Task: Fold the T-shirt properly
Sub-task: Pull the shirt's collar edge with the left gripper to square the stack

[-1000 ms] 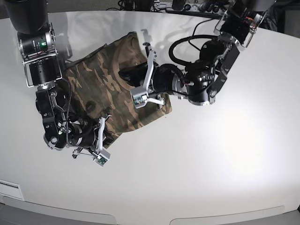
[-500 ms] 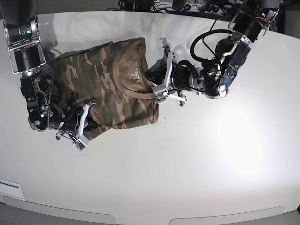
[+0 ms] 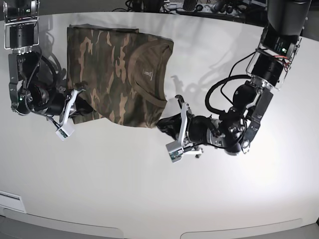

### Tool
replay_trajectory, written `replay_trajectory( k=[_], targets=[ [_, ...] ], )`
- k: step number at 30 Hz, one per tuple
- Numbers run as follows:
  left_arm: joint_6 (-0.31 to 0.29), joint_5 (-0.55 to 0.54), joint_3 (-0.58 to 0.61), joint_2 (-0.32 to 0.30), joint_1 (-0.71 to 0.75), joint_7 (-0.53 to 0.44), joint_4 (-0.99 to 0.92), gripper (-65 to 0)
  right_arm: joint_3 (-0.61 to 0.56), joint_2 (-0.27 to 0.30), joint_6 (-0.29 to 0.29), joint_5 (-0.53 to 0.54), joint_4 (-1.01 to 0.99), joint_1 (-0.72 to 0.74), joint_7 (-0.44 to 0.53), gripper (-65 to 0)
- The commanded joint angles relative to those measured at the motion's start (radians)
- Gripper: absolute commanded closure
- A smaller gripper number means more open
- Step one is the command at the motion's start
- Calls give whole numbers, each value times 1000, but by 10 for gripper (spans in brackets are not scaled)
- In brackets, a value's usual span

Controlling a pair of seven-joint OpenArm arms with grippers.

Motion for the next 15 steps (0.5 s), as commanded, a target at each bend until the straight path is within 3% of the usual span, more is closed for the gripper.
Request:
replay_trajectory(
  k=[1, 4, 7, 15],
  targets=[
    [-25, -121, -6, 8, -31, 43, 47, 0, 43, 17, -4, 29, 33, 23, 18, 0],
    [-25, -393, -6, 14, -20, 219, 131, 0, 86, 3, -4, 2, 49, 43, 24, 0],
    [-25, -533, -6, 30, 29, 324, 192, 0, 85, -3, -4, -79, 45, 68, 51, 0],
    [-25, -517, -6, 72, 207, 324, 212, 0, 85, -3, -4, -163, 40, 112, 114, 0]
  ],
)
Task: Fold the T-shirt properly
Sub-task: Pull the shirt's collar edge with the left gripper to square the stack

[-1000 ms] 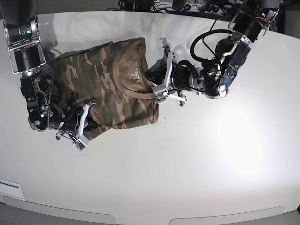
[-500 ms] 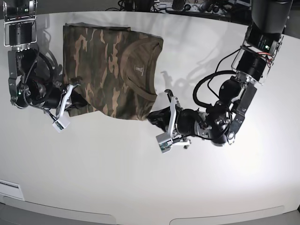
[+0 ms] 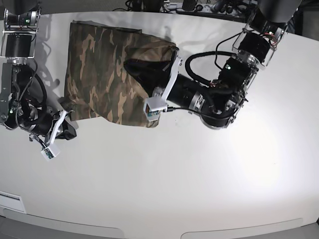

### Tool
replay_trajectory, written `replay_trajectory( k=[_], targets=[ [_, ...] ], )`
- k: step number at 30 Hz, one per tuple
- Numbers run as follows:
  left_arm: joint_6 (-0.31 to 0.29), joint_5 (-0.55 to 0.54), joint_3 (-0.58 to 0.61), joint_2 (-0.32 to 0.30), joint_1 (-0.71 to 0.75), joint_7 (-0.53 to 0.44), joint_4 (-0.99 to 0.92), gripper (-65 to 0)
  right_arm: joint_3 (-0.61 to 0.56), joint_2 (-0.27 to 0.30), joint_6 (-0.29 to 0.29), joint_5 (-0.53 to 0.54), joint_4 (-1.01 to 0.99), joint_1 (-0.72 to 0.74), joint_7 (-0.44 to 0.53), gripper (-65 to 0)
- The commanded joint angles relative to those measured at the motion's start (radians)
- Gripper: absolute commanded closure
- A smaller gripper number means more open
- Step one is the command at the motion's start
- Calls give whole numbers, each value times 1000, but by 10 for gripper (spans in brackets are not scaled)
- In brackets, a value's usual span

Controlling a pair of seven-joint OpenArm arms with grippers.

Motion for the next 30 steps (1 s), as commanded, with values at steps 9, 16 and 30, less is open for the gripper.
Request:
replay_trajectory(
  k=[9, 16, 30],
  targets=[
    [-6, 352, 161, 3, 80, -13, -10, 0, 2, 15, 4, 6, 14, -11, -24, 0],
    [-6, 739, 311, -52, 23, -225, -82, 0, -5, 22, 4, 37, 14, -166, -27, 0],
    [-6, 1063, 346, -48, -234, -624, -454, 0, 4, 38, 4, 138, 200, -359, -88, 0]
  ],
)
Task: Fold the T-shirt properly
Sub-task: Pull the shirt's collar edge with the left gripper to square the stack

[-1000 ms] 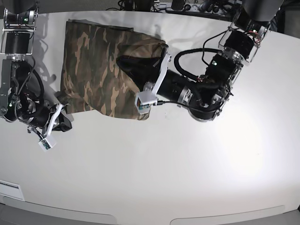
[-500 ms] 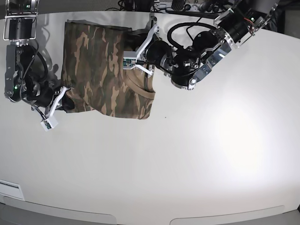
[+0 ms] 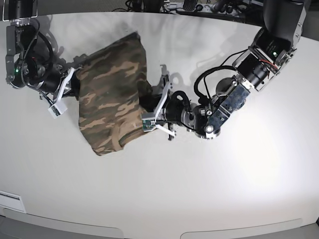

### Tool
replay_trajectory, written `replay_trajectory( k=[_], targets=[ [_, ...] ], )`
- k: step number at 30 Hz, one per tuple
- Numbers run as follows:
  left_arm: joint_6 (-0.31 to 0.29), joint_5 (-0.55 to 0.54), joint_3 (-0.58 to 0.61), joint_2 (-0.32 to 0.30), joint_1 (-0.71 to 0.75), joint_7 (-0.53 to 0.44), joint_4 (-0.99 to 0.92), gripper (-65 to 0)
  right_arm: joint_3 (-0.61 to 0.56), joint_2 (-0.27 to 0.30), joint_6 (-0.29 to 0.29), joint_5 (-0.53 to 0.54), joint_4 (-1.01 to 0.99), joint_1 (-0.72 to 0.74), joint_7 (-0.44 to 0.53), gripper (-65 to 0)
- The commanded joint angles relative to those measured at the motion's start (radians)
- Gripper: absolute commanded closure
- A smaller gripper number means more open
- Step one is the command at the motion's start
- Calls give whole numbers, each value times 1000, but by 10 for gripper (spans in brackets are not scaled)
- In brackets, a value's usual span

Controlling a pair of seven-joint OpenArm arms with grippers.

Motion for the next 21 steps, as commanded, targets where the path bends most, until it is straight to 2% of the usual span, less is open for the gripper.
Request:
replay_trajectory(
  k=[1, 3, 5, 8, 11, 13, 15, 17, 21],
  targets=[
    [20, 146, 5, -10, -12, 68, -34, 0, 7, 11, 6, 0, 24, -10, -13, 0],
    [24, 230, 5, -9, -16, -16, -59, 0, 7, 8, 1, -8, 47, -38, -19, 0],
    [76, 310, 5, -9, -16, -56, -66, 0, 7, -3, -47, -48, 64, -56, -19, 0],
    [148, 395, 5, -8, -26, -57, -66, 0, 7, -23, -138, -173, 72, -55, -29, 0],
    [243, 420, 5, -7, -49, -58, -63, 0, 11, -29, -217, -261, 76, -56, -29, 0],
    [304, 415, 5, -6, -69, -11, -55, 0, 11, -29, -246, -286, 77, -56, -27, 0],
    [336, 416, 5, -6, -87, 65, -39, 0, 11, -31, -269, -307, 92, -56, -26, 0],
    [347, 415, 5, -11, -106, 128, -18, 0, 13, -38, -287, -318, 126, -56, -27, 0],
    [352, 414, 5, -10, -137, 123, 15, 0, 18, -53, -310, -340, 237, -56, -30, 0]
  ],
)
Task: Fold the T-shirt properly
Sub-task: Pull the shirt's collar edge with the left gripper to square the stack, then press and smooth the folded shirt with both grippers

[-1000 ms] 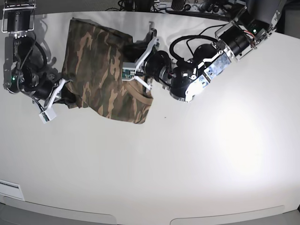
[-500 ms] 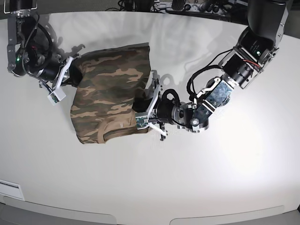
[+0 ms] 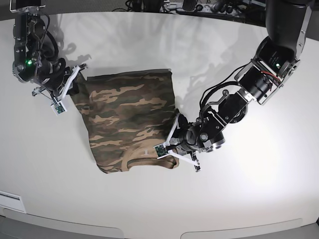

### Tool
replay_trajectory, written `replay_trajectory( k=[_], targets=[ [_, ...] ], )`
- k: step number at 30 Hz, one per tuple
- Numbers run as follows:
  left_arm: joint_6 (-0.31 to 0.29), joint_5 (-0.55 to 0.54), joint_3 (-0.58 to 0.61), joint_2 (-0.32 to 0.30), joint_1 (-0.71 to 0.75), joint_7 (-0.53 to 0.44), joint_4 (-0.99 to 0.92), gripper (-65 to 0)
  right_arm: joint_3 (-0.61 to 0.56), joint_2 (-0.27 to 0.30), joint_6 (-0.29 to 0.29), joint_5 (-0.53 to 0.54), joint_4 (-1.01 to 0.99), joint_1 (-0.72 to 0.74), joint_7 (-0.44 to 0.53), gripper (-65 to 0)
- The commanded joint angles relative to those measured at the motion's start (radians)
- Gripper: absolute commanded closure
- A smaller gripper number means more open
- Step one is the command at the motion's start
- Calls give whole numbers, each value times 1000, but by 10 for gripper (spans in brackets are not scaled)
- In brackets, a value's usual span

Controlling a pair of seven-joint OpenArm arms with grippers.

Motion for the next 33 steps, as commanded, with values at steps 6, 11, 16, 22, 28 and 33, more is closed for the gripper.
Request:
replay_trajectory(
  k=[6, 11, 16, 22, 28, 33],
  targets=[
    [5, -42, -6, -3, -57, 20, 105, 0, 10, -10, -70, -111, 118, 10, 64, 0],
    [-40, -134, -6, -2, -58, 29, 213, 0, 10, -35, -32, -95, 119, 51, 108, 0],
    [-19, -241, -35, -2, -57, 103, 346, 0, 10, -35, 68, 82, 119, 104, 107, 0],
    [-155, -466, -64, -8, 0, 154, 359, 0, 10, -51, 295, 362, 117, 108, 56, 0],
    [-249, -431, -64, -1, 120, 61, 277, 0, 10, -126, 317, 290, 69, 92, 51, 0],
    [-266, -354, -64, 9, 193, 17, 211, 0, 10, -178, 317, 146, -77, 92, 77, 0]
  ],
)
